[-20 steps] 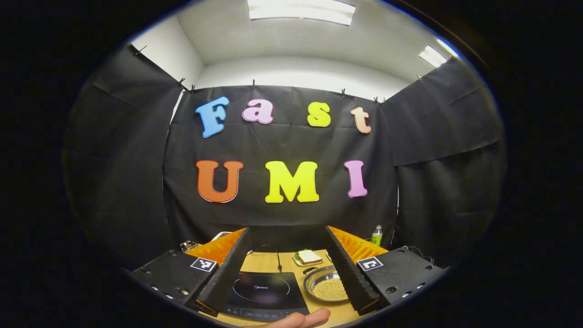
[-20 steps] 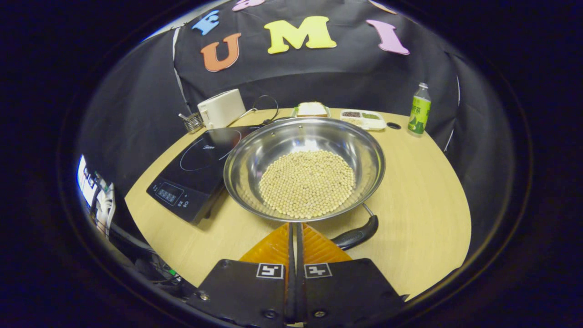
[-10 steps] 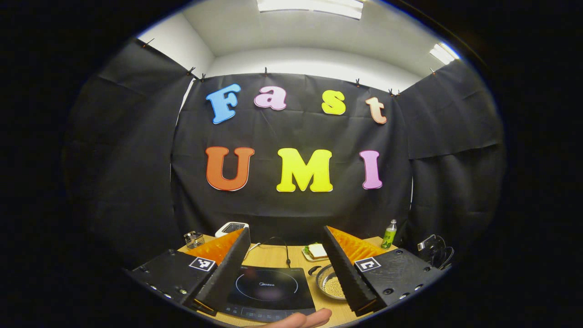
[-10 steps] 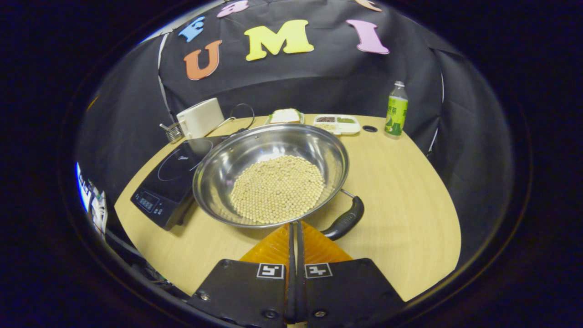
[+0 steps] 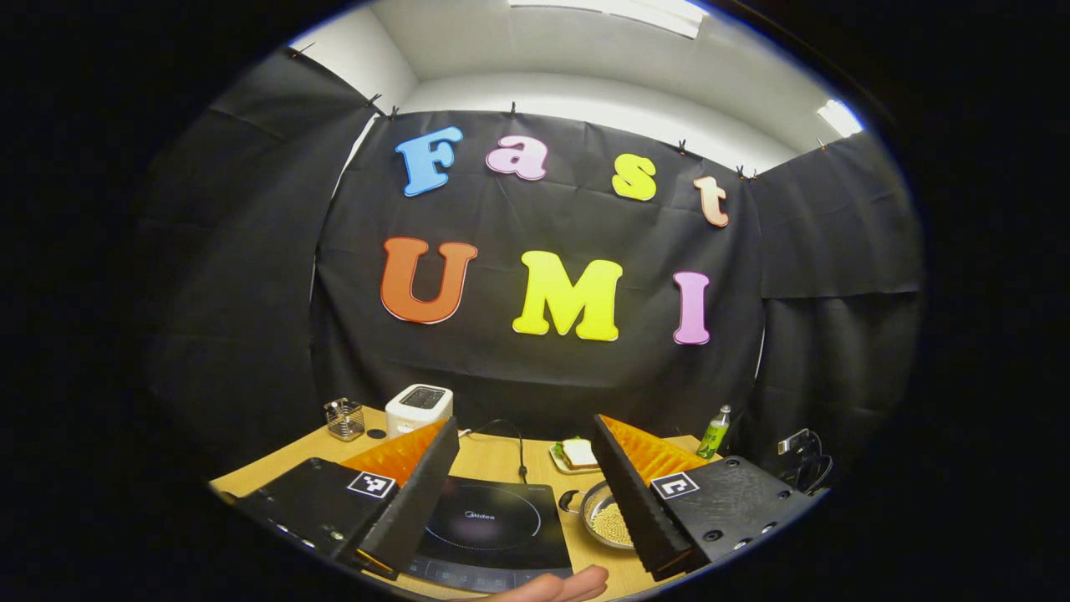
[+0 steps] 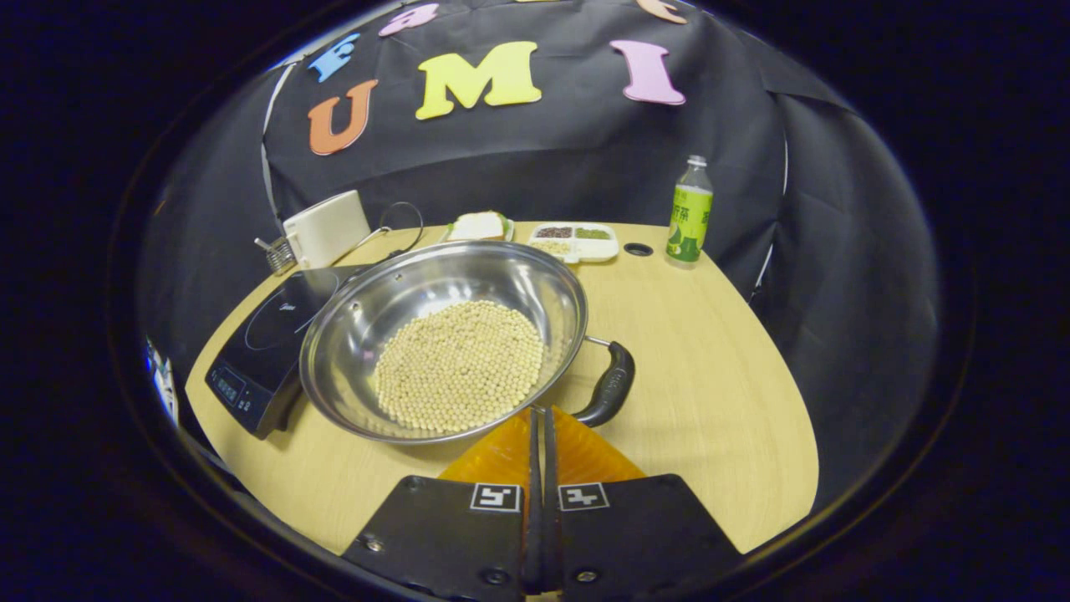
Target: First push the handle of the pot to place it horizontally, then grasp the pot with both hands and set it on the induction cooktop.
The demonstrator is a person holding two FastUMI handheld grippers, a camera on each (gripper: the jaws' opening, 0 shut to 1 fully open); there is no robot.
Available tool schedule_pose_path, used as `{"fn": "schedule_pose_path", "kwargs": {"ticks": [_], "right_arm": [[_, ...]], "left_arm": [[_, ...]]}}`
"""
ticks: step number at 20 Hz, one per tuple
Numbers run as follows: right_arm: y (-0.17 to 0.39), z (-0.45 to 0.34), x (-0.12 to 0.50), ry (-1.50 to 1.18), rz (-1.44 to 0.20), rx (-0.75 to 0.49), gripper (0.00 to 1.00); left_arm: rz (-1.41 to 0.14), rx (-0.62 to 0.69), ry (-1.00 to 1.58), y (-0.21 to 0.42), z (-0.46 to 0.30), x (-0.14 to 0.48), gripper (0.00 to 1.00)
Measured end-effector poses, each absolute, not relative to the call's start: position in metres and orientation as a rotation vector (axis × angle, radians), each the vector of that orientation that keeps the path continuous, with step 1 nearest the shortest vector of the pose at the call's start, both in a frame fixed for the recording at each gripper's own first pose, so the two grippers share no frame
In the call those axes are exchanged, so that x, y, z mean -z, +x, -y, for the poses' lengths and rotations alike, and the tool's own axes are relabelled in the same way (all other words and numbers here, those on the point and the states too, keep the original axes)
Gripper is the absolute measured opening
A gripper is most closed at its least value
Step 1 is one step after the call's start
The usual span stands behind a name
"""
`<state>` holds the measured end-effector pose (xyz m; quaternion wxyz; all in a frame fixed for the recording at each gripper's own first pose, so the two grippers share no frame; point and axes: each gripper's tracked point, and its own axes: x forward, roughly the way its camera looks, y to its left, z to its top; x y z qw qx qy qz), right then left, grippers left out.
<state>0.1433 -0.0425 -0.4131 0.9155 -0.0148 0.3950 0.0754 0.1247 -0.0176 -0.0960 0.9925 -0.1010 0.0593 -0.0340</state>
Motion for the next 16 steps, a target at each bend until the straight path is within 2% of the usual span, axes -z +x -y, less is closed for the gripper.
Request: {"fn": "schedule_pose_path", "kwargs": {"ticks": [1, 11, 14, 16], "right_arm": [[0.147, 0.045, 0.414, -0.028, -0.808, -0.143, 0.04], [0.181, 0.060, 0.421, -0.006, -0.796, -0.085, 0.04], [0.190, 0.063, 0.422, -0.001, -0.793, -0.075, 0.01], [0.195, 0.065, 0.422, -0.013, -0.782, -0.072, 0.04]], "left_arm": [[-0.129, 0.080, -0.206, 0.127, 0.020, 0.100, 0.95], [-0.201, 0.074, -0.157, 0.152, 0.032, 0.139, 0.95], [-0.239, 0.097, -0.170, 0.162, 0.047, 0.155, 0.95], [-0.279, 0.122, -0.177, 0.168, 0.062, 0.172, 0.95]]}}
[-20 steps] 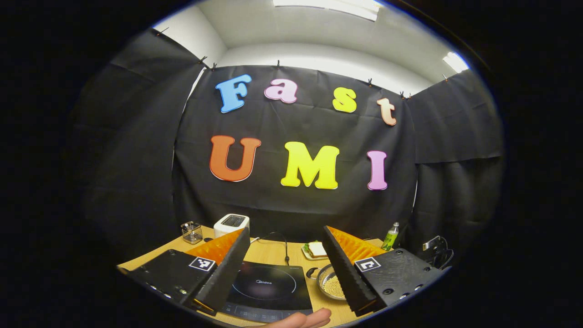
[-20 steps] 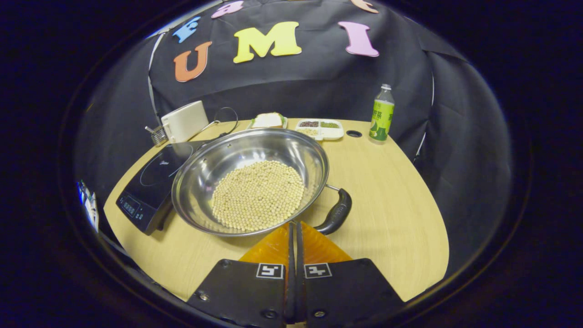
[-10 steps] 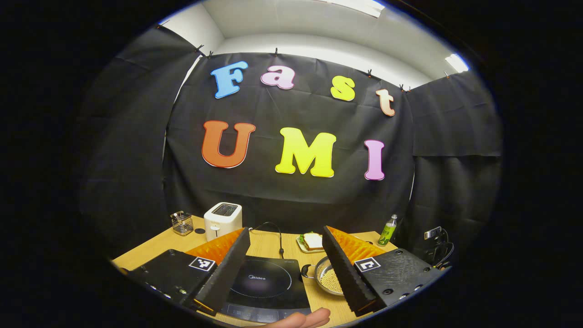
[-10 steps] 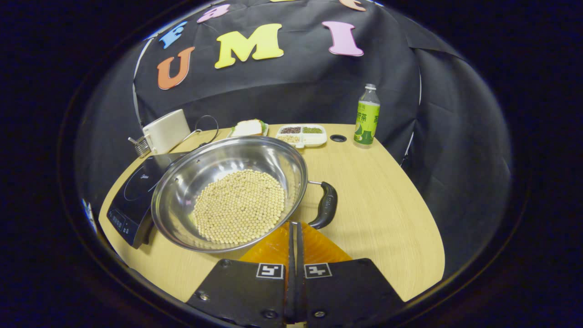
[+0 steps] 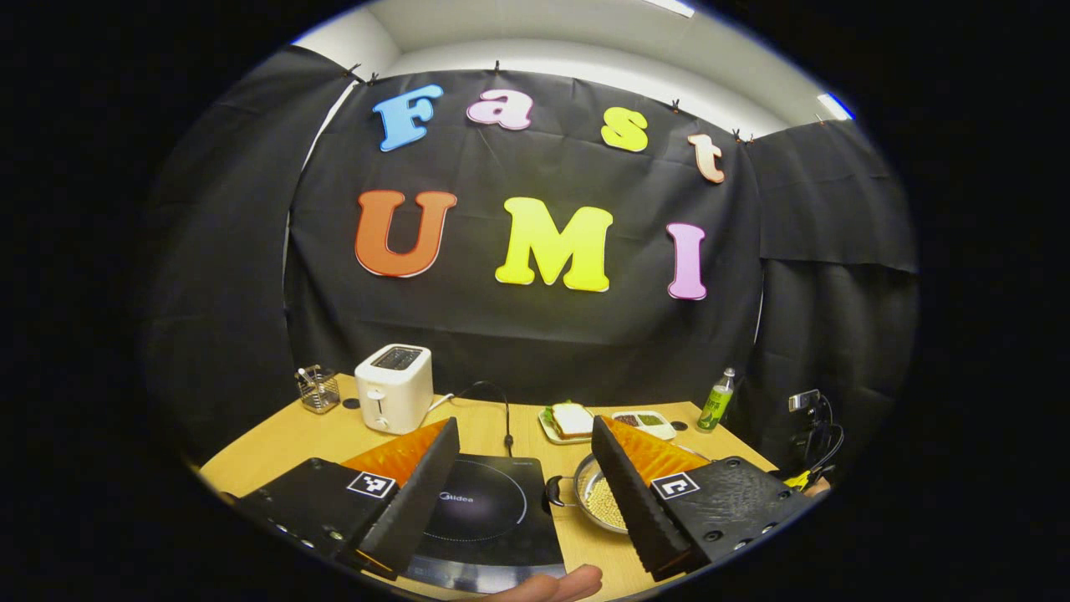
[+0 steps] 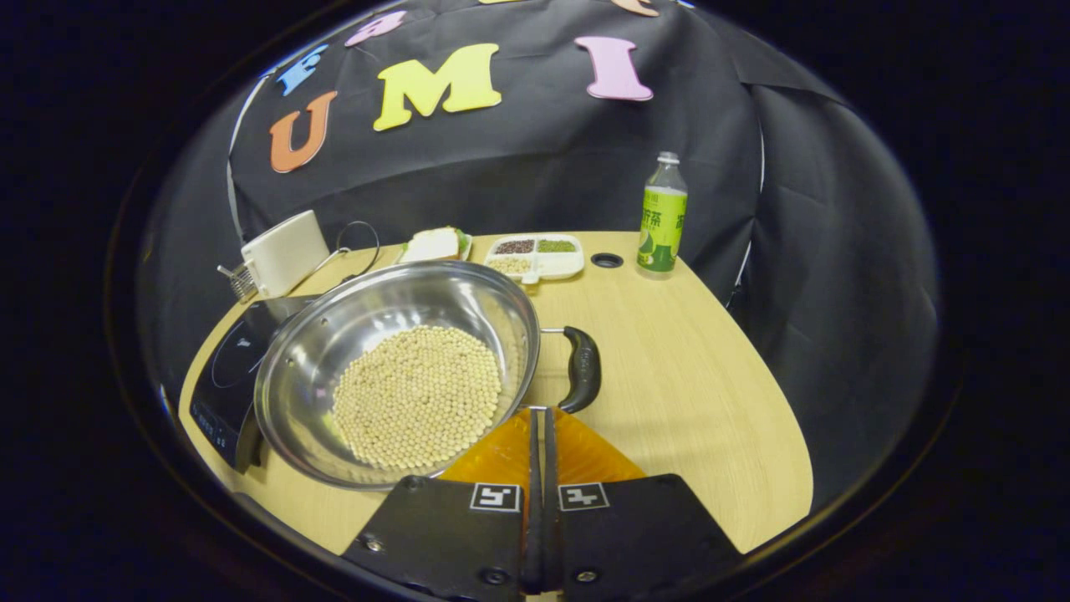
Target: First push the handle of the pot to place it horizontally, then grasp the pot with both hands and set it on the induction cooktop.
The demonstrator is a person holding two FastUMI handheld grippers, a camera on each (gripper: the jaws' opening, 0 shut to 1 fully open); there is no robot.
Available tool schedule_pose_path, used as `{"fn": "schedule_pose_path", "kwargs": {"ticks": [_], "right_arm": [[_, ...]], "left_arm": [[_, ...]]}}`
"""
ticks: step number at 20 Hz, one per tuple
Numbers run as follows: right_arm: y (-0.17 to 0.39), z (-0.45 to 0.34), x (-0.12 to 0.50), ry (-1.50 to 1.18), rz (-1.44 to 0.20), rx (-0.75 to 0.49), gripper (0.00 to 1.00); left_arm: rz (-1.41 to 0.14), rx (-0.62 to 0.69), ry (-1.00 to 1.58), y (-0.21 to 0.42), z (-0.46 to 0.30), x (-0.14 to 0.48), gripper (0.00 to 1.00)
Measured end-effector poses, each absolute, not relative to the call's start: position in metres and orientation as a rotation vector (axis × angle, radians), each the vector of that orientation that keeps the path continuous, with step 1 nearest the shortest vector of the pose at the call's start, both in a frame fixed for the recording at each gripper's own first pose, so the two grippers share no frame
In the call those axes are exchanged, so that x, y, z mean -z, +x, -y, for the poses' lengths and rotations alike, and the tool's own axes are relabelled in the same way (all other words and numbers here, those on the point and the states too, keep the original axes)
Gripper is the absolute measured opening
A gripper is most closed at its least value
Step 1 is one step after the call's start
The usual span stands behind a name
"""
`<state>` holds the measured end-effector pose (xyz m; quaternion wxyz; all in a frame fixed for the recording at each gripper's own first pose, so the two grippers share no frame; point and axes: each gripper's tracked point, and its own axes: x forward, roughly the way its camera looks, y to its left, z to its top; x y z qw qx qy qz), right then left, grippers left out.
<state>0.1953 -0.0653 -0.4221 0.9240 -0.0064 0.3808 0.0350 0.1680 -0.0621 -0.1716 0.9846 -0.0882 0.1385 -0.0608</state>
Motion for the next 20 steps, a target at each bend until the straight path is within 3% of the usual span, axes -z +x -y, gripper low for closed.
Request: {"fn": "schedule_pose_path", "kwargs": {"ticks": [9, 11, 13, 15, 17, 20], "right_arm": [[0.190, 0.076, 0.409, -0.025, -0.747, -0.054, 0.02], [0.187, 0.079, 0.399, -0.031, -0.722, -0.051, 0.14], [0.184, 0.082, 0.392, -0.046, -0.707, -0.039, 0.48], [0.181, 0.080, 0.389, -0.047, -0.714, -0.041, 0.72], [0.179, 0.080, 0.392, -0.045, -0.736, -0.036, 0.84], [0.186, 0.082, 0.390, -0.015, -0.738, -0.007, 0.86]], "left_arm": [[-0.471, 0.206, -0.160, 0.193, 0.113, 0.255, 0.96], [-0.499, 0.214, -0.159, 0.195, 0.121, 0.268, 0.96], [-0.522, 0.227, -0.162, 0.198, 0.130, 0.278, 0.96], [-0.541, 0.232, -0.144, 0.202, 0.137, 0.289, 0.96], [-0.560, 0.229, -0.126, 0.205, 0.141, 0.301, 0.95], [-0.599, 0.237, -0.116, 0.209, 0.150, 0.320, 0.96]]}}
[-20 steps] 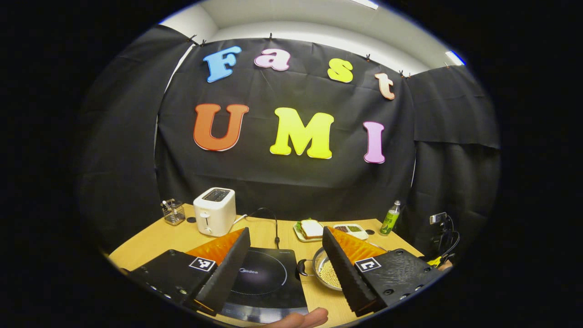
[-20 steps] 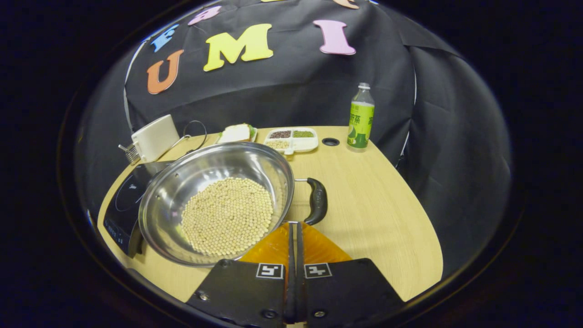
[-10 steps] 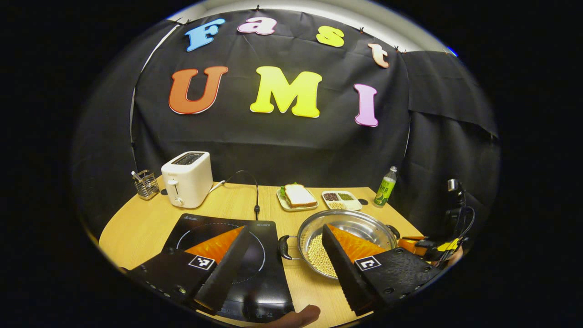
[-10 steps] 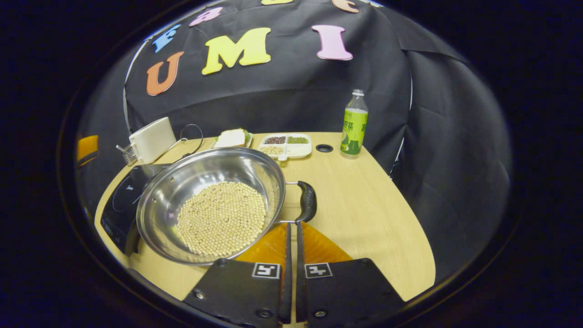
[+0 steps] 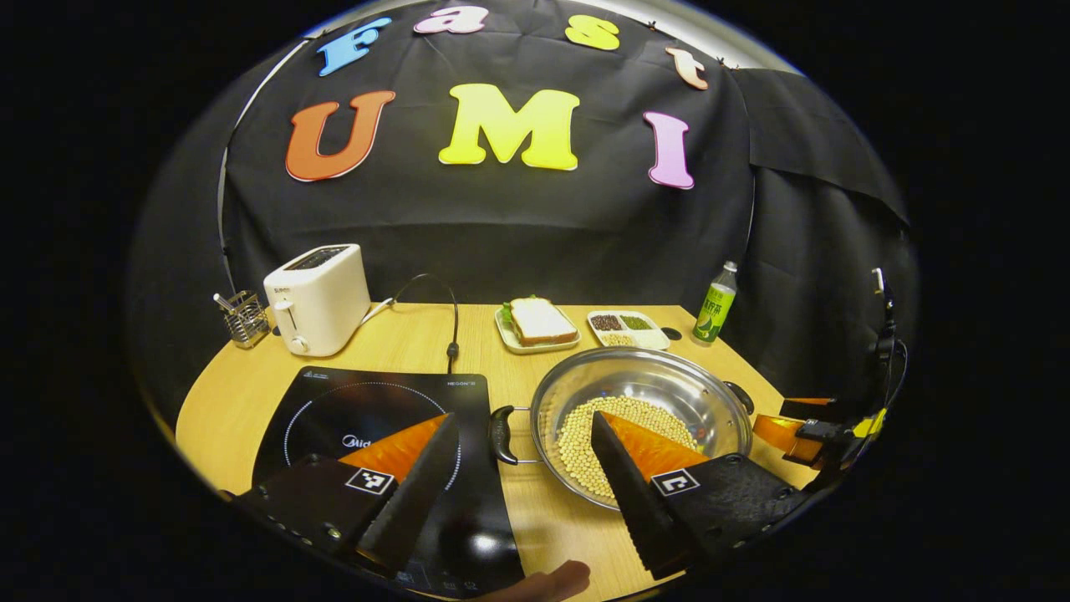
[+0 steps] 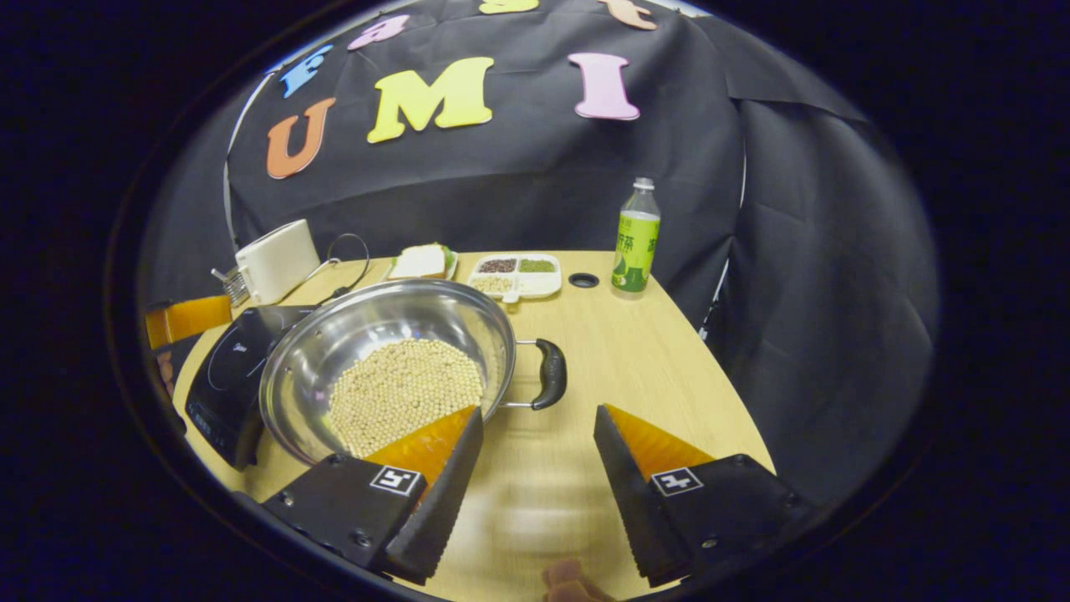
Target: First push the handle of the pot to place it horizontally, then grasp the pot with both hands and set it on the induction cooktop.
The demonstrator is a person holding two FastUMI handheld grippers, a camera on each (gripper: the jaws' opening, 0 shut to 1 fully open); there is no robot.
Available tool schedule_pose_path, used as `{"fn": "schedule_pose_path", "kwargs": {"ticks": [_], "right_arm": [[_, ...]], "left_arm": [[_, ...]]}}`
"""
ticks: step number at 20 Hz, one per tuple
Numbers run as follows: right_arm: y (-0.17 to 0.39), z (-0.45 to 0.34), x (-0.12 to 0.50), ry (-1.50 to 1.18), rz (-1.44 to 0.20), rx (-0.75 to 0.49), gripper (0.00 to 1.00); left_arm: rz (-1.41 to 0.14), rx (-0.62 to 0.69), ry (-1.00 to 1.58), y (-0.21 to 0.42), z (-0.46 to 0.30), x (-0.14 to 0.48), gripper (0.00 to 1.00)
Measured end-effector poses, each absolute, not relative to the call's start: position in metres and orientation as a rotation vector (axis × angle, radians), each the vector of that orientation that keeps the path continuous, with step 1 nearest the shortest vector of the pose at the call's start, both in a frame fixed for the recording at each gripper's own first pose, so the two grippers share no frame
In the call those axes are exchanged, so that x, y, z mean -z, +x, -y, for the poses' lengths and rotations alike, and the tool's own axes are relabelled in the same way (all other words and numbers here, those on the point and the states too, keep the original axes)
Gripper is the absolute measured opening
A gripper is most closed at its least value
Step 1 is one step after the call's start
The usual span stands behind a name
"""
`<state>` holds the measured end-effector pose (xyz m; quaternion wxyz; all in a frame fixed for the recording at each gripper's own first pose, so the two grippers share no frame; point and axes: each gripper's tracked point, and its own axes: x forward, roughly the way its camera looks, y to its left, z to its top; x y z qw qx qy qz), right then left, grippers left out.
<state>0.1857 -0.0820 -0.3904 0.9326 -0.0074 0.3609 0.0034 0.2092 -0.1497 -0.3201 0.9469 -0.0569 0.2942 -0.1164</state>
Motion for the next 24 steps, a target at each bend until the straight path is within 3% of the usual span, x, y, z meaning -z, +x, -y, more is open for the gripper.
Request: {"fn": "schedule_pose_path", "kwargs": {"ticks": [7, 14, 18, 19, 20, 24], "right_arm": [[0.212, 0.065, 0.404, -0.009, -0.764, -0.048, 0.86], [0.246, 0.082, 0.428, -0.098, -0.777, 0.018, 0.86], [0.255, 0.086, 0.437, -0.065, -0.783, 0.018, 0.95], [0.256, 0.086, 0.439, -0.062, -0.780, 0.016, 0.97], [0.258, 0.086, 0.441, -0.064, -0.779, 0.014, 1.00], [0.261, 0.083, 0.447, -0.072, -0.788, 0.000, 0.99]], "left_arm": [[-0.709, 0.215, -0.072, 0.220, 0.155, 0.370, 0.96], [-0.771, 0.181, -0.050, 0.235, 0.150, 0.398, 0.96], [-0.788, 0.156, -0.041, 0.243, 0.143, 0.412, 0.96], [-0.789, 0.155, -0.035, 0.246, 0.143, 0.413, 1.00], [-0.782, 0.156, -0.029, 0.247, 0.143, 0.413, 0.96], [-0.769, 0.153, 0.005, 0.252, 0.144, 0.417, 0.96]]}}
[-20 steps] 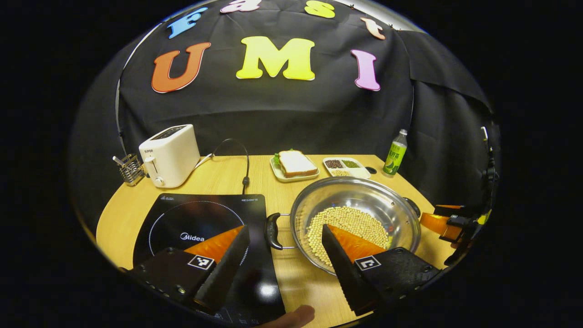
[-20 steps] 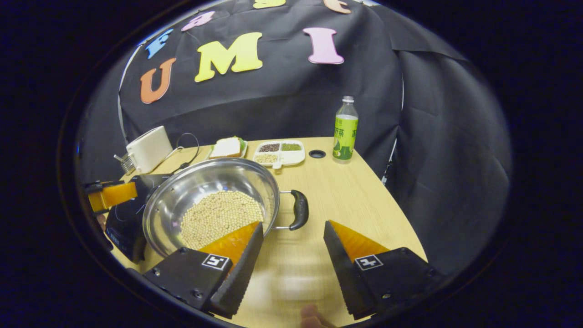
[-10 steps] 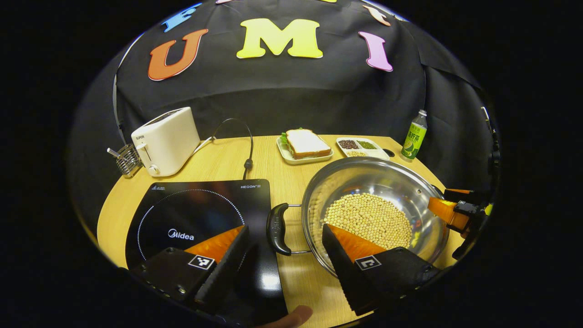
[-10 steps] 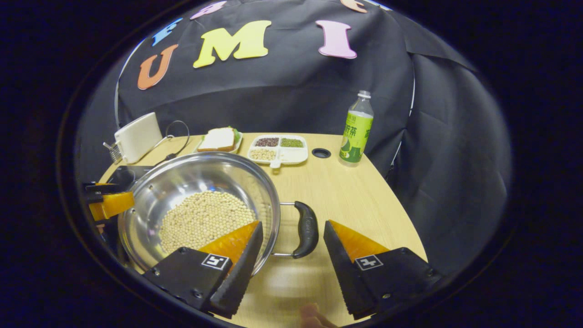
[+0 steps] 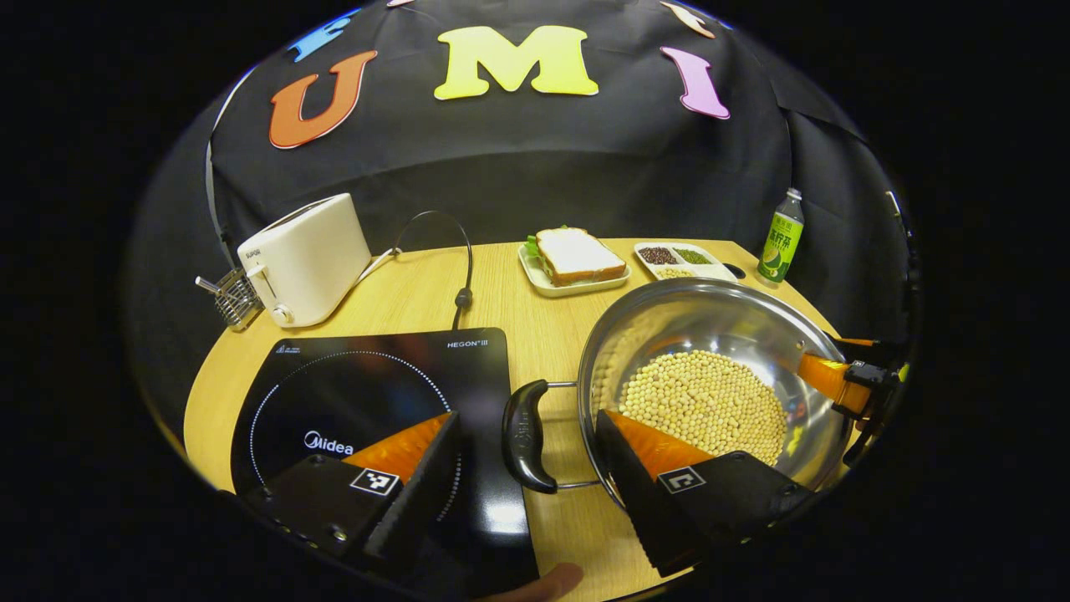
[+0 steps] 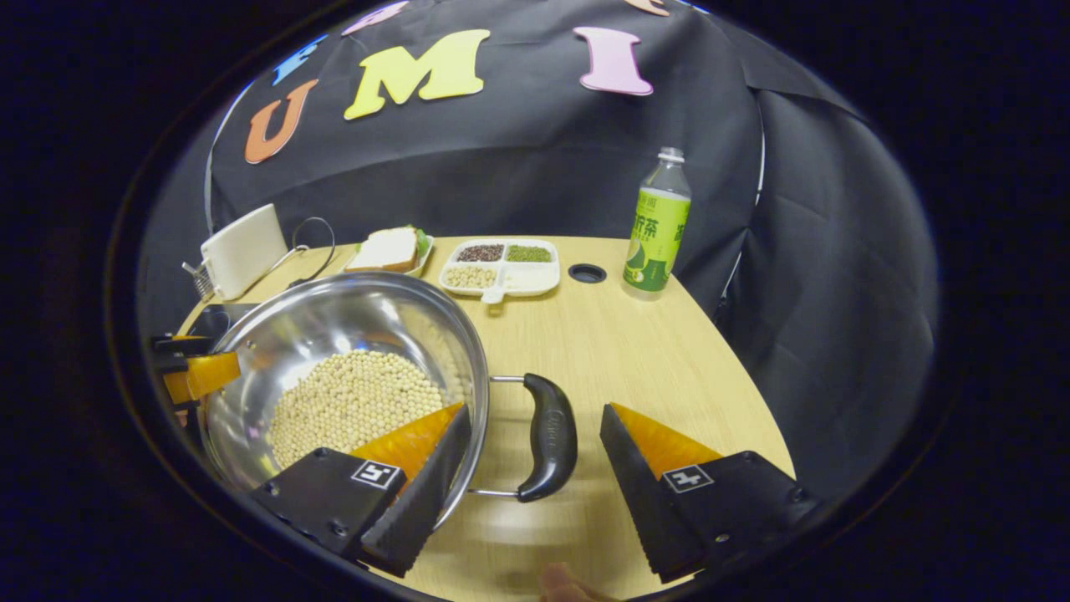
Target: First push the handle of the pot to place it horizontally, then grasp the pot with both hands and set it on the induction cooktop.
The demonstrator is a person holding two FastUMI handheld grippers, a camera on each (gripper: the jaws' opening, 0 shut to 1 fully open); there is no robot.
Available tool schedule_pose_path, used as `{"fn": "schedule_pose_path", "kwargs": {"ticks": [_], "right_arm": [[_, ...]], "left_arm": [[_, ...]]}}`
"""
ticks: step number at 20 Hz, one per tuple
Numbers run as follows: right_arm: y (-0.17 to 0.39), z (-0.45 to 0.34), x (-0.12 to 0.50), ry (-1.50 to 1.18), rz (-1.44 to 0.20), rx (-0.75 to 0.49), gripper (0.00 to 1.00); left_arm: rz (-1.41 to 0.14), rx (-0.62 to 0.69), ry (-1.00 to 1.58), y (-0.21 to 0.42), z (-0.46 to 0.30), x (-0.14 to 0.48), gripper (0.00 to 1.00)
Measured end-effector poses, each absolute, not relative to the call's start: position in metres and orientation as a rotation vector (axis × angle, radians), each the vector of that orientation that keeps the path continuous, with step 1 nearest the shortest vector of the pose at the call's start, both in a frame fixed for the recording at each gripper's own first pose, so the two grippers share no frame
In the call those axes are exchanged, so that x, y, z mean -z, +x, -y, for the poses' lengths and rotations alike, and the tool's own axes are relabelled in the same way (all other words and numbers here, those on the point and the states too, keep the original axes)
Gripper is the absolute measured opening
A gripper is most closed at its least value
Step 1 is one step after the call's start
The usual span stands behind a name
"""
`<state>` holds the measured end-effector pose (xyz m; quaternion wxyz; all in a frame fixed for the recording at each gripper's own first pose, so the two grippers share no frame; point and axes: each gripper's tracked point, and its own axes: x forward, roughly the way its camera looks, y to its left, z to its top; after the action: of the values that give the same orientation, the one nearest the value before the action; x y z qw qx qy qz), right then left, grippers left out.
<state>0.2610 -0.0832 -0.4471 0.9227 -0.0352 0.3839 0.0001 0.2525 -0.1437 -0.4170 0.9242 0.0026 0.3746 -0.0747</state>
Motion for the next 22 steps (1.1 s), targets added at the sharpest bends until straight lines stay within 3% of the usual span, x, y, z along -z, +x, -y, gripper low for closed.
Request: {"fn": "schedule_pose_path", "kwargs": {"ticks": [4, 6, 8, 9, 11, 13, 14, 22], "right_arm": [[0.261, 0.082, 0.451, -0.049, -0.791, 0.001, 0.99], [0.261, 0.078, 0.452, -0.030, -0.794, -0.012, 0.99], [0.256, 0.064, 0.454, 0.025, -0.809, -0.051, 0.94], [0.254, 0.063, 0.452, 0.043, -0.806, -0.040, 0.86], [0.249, 0.068, 0.451, 0.012, -0.806, -0.015, 0.75], [0.246, 0.074, 0.449, -0.008, -0.799, 0.018, 0.72], [0.243, 0.075, 0.447, -0.004, -0.798, 0.025, 0.72], [0.212, 0.071, 0.406, 0.007, -0.746, 0.036, 0.70]], "left_arm": [[-0.766, 0.134, 0.009, 0.252, 0.146, 0.416, 0.95], [-0.769, 0.127, 0.006, 0.253, 0.148, 0.417, 0.88], [-0.758, 0.143, 0.009, 0.253, 0.149, 0.417, 0.84], [-0.751, 0.169, 0.010, 0.253, 0.154, 0.414, 0.83], [-0.754, 0.189, 0.016, 0.253, 0.157, 0.416, 0.72], [-0.760, 0.197, -0.006, 0.246, 0.159, 0.413, 0.71], [-0.767, 0.201, -0.018, 0.243, 0.161, 0.413, 0.58], [-0.727, 0.202, -0.057, 0.210, 0.152, 0.377, 0.56]]}}
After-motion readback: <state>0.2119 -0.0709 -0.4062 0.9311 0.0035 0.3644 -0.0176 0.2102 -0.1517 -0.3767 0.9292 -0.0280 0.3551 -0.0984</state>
